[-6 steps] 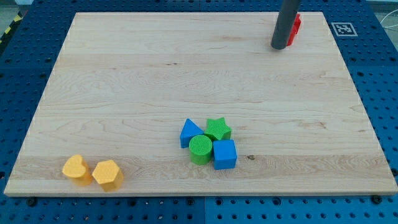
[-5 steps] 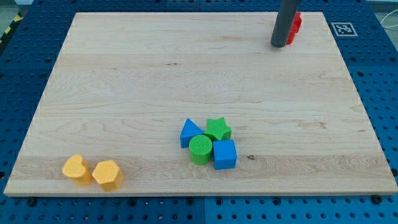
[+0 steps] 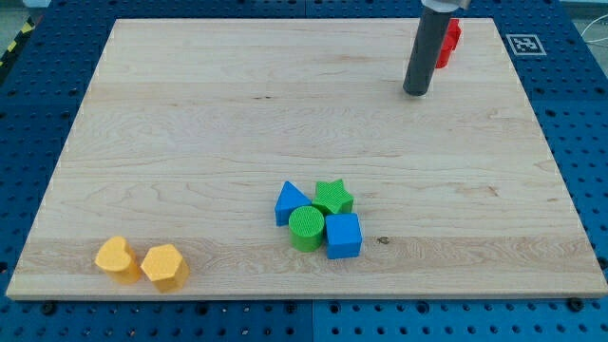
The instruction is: Move your arm to the bottom center
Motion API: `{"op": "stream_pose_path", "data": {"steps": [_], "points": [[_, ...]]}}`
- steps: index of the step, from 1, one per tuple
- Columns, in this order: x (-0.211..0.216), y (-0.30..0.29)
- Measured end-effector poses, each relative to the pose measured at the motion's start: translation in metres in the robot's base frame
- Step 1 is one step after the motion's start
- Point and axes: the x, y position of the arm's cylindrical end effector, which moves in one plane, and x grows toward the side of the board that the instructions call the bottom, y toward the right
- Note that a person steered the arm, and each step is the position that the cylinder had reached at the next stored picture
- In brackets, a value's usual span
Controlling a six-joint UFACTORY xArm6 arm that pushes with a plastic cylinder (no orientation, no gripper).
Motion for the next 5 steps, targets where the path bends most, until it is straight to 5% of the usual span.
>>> {"op": "stream_pose_path", "data": {"steps": [5], "points": [[0.055,-0.038]]}}
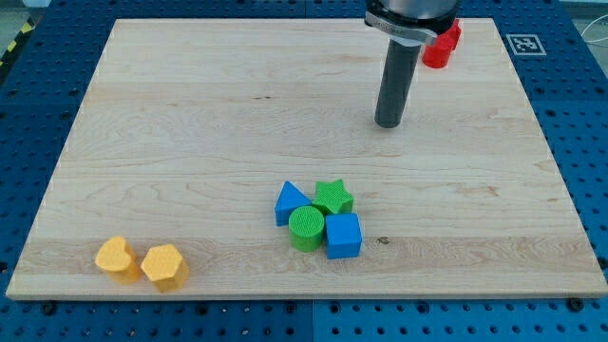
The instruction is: Move your arm to the bottom center
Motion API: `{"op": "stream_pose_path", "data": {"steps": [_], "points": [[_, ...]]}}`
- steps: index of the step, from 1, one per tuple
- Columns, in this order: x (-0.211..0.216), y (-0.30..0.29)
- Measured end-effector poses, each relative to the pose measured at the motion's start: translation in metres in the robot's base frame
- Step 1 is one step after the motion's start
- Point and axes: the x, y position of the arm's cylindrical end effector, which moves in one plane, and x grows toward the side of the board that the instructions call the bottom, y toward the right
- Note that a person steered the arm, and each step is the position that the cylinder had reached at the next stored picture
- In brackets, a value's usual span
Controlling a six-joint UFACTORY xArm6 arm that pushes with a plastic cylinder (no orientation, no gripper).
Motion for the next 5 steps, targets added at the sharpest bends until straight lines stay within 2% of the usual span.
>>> {"op": "stream_pose_path", "data": {"steps": [2,4,5], "points": [[0.026,0.039],[0.087,0.045],[0.093,0.057]]}}
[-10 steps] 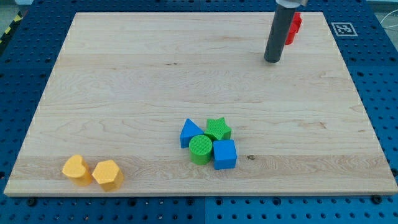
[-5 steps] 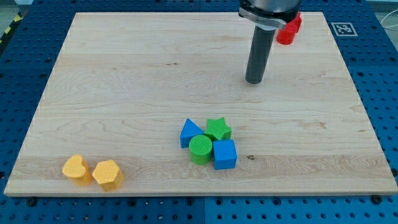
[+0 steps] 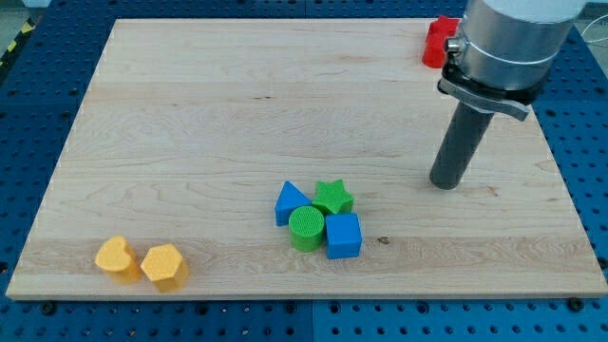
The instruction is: Move your arm to the bottom center
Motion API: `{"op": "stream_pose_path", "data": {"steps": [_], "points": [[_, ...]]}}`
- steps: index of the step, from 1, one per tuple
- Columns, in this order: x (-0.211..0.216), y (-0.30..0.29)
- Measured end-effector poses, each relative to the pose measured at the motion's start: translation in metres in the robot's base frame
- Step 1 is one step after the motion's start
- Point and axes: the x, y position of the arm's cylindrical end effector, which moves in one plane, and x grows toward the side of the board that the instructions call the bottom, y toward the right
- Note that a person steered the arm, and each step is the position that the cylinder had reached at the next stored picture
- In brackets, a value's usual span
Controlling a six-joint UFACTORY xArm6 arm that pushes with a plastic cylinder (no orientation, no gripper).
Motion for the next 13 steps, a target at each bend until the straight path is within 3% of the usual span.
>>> {"op": "stream_pose_path", "data": {"steps": [4,6,9,11,13], "points": [[0.02,0.002],[0.064,-0.012],[0.114,-0.103],[0.117,-0.16],[0.083,-0.174]]}}
